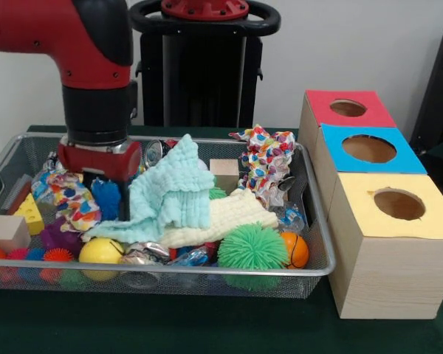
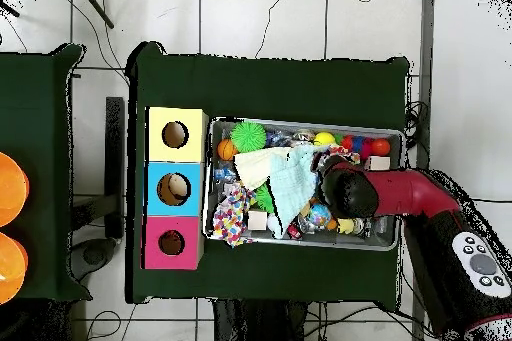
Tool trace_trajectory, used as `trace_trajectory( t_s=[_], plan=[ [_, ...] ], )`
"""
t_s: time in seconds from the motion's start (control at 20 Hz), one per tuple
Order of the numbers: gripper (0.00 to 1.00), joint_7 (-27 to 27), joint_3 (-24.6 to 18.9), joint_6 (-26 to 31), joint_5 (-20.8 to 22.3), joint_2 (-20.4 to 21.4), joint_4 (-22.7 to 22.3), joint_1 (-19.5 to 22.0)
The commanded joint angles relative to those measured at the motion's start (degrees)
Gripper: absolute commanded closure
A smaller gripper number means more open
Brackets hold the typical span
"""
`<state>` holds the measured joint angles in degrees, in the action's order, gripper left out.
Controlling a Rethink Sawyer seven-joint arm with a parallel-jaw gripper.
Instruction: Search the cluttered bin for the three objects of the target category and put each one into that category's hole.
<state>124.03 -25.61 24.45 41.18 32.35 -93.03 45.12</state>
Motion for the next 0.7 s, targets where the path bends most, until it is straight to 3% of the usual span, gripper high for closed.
trace_trajectory(
  t_s=[0.05, 0.7],
  plan=[
    [0.0, 7.84, 4.41, 0.61, -4.16, 9.24, -12.24, -3.79],
    [0.0, 12.17, 11.76, -1.77, -11.52, 13.65, -17.23, -12.39]
  ],
)
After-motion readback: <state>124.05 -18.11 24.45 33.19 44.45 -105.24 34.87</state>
